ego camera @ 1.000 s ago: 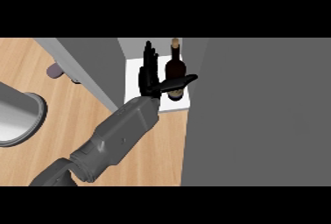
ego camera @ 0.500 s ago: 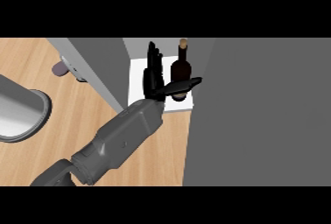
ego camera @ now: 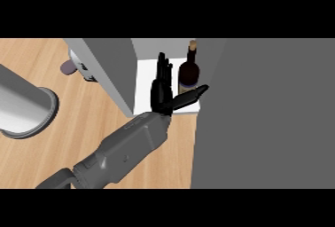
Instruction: Pick up the wine, place it into the cabinet and close the cabinet
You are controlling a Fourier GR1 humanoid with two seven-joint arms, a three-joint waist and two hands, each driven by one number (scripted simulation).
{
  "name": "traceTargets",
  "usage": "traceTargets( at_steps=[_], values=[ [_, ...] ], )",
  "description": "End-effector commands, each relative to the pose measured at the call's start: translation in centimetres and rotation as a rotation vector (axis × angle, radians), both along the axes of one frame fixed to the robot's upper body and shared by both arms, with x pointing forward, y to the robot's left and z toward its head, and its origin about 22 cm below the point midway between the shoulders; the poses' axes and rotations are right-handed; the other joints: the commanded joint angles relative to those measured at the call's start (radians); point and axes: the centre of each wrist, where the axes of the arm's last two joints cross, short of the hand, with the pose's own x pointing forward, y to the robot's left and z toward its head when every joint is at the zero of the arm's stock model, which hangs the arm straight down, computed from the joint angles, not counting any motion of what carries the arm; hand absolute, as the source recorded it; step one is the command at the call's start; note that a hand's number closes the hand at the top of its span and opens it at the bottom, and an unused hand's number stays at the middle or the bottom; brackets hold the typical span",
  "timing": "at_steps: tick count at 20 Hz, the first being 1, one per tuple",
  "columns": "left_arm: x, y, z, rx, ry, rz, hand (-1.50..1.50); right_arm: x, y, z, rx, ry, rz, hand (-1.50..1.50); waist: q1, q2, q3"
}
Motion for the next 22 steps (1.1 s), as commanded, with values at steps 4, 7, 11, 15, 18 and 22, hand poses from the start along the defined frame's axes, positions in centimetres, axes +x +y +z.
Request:
traceTargets(
  at_steps=[4, 7, 11, 15, 18, 22],
  values=[
    [-1.1, -0.5, -0.6, 0.024, -0.034, -0.009, -1.5, 0.3, -0.5, 0.4, -0.026, 0.017, -0.026, -1.5, 0.017, -0.003, 0.0],
    [-3.0, -0.5, -1.9, 0.017, -0.054, -0.032, -1.5, -0.6, -0.7, 0.0, -0.002, 0.026, -0.039, -1.5, 0.049, -0.012, 0.0],
    [-2.0, -1.3, 0.4, 0.017, -0.06, -0.044, -1.5, -1.4, -0.5, -0.2, -0.001, 0.02, -0.055, -1.5, 0.048, -0.013, 0.001],
    [-4.5, -1.4, -0.9, 0.028, -0.085, -0.039, -1.5, -2.1, -1.9, -0.2, -0.013, 0.01, -0.058, -1.5, 0.054, -0.014, 0.001],
    [-6.0, 0.0, -2.2, 0.002, -0.084, -0.095, -1.5, -2.0, -0.4, 0.8, -0.006, 0.008, -0.065, -1.5, 0.058, -0.014, 0.0],
    [-6.4, 3.4, -1.7, 0.022, -0.127, -0.135, -1.5, -1.9, -0.1, 0.7, 0.007, 0.01, -0.076, -1.5, 0.061, -0.014, 0.0]
  ],
)
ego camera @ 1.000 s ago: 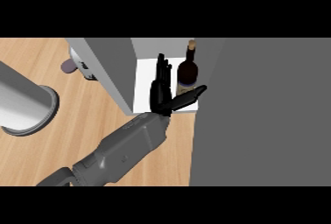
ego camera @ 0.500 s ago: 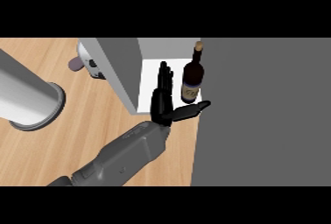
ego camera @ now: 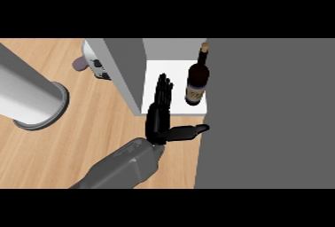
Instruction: Pick up the wine, place it into the cabinet and close the cabinet
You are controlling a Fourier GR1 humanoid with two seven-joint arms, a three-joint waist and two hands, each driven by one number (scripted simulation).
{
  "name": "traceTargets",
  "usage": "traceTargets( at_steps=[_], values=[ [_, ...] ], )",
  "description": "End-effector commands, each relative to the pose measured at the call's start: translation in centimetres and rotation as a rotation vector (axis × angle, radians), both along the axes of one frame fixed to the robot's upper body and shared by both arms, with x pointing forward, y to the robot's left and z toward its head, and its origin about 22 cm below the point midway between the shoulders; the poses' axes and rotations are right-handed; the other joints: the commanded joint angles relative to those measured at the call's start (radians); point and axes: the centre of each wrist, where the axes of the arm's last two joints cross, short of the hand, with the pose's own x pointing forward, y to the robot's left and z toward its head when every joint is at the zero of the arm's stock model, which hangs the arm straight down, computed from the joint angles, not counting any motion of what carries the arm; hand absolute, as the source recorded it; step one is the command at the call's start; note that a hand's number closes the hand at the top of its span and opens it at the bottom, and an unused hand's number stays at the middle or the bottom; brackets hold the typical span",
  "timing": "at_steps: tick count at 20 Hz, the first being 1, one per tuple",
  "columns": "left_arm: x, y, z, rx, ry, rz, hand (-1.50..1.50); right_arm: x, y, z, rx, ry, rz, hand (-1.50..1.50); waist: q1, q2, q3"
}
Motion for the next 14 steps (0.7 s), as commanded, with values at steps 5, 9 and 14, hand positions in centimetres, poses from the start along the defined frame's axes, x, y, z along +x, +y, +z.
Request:
traceTargets(
  at_steps=[5, 9, 14],
  values=[
    [-2.5, 4.2, 2.1, 0.013, -0.045, -0.106, -1.5, -0.3, 0.8, -0.4, -0.038, -0.028, -0.028, -1.5, 0.005, -0.002, 0.0],
    [-4.3, 5.8, 2.7, 0.037, -0.055, -0.145, -1.5, -0.3, -1.2, -0.2, -0.036, -0.027, -0.016, -1.5, 0.001, 0.0, 0.0],
    [-8.9, 8.8, 4.2, -0.001, -0.062, -0.226, -1.5, -0.9, -1.1, 0.2, -0.123, -0.02, 0.112, 1.5, 0.012, -0.003, 0.0]
  ],
)
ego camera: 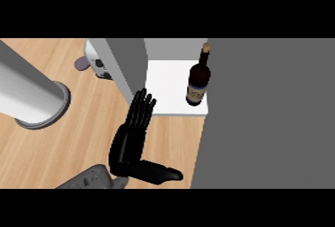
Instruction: Pick up the wine, place it into the cabinet and close the cabinet
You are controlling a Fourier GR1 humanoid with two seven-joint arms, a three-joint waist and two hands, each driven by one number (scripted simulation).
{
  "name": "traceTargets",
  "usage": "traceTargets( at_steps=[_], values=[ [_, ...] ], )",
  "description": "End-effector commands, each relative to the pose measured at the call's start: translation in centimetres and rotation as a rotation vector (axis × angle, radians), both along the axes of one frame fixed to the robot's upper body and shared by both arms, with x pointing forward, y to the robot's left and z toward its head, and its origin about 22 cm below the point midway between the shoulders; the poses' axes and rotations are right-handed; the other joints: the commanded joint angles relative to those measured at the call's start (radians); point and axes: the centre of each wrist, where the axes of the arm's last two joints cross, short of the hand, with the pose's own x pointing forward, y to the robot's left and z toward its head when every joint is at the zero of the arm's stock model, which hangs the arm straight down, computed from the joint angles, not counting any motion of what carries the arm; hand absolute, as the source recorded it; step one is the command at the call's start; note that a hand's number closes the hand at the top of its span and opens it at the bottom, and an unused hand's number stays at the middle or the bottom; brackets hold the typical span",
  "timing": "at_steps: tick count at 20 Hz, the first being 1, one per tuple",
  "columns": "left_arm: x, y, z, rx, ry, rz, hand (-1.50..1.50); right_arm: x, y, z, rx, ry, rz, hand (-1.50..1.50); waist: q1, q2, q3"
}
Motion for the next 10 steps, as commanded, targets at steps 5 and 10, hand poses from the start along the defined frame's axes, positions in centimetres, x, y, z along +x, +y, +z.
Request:
traceTargets(
  at_steps=[5, 10],
  values=[
    [-5.1, 5.0, 2.6, 0.002, -0.02, -0.084, 1.5, -1.3, -0.4, 1.1, -0.121, -0.029, 0.182, 1.5, 0.003, -0.001, 0.0],
    [-4.8, 8.3, 2.6, -0.014, -0.032, -0.049, 1.5, -2.9, 1.4, 0.8, -0.088, 0.039, 0.331, 1.5, -0.005, 0.0, -0.001]
  ],
)
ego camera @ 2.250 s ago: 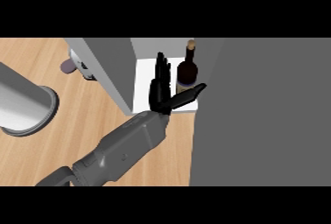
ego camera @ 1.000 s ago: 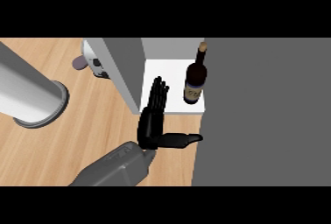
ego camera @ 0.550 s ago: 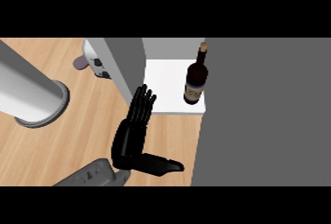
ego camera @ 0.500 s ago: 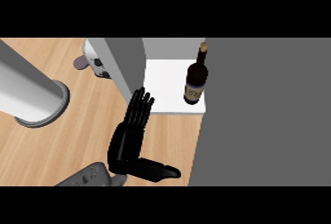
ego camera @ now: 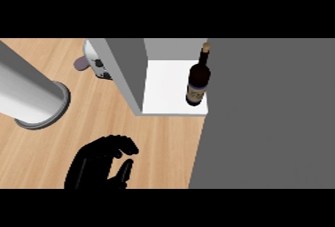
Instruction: Pick up the wine, place it into the cabinet and close the cabinet
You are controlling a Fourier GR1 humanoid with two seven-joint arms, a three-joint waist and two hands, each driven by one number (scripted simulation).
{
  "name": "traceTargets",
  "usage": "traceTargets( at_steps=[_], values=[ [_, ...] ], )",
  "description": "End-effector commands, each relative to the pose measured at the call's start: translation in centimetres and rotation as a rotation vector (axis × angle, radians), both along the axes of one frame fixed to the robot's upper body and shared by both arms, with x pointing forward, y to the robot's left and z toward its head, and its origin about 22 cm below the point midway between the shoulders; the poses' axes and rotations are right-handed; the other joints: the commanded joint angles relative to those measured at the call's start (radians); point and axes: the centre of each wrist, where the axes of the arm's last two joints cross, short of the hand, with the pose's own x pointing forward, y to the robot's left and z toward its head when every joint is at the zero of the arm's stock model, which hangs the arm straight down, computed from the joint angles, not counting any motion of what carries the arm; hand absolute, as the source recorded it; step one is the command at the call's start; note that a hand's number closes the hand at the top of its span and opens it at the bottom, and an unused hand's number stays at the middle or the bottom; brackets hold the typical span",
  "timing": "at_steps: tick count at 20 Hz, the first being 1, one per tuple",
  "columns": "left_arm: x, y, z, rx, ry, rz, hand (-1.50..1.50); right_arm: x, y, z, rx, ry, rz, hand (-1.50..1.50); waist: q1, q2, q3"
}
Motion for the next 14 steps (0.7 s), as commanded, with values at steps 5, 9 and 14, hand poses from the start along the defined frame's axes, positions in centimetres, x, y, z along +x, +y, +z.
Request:
traceTargets(
  at_steps=[5, 9, 14],
  values=[
    [-2.6, 6.4, 0.9, 0.014, 0.031, 0.014, 1.5, -3.3, 3.1, 1.0, 0.096, 0.052, 0.216, 1.5, 0.006, -0.001, -0.002],
    [-3.2, 9.3, 2.1, 0.001, -0.001, 0.049, -1.5, -4.1, 5.3, 2.0, 0.075, 0.057, 0.31, 1.5, 0.011, -0.003, -0.002],
    [-3.4, 12.8, 2.7, -0.041, 0.004, 0.111, -1.5, -5.2, 9.3, 1.9, 0.073, 0.086, 0.379, 1.5, 0.008, -0.006, -0.003]
  ],
)
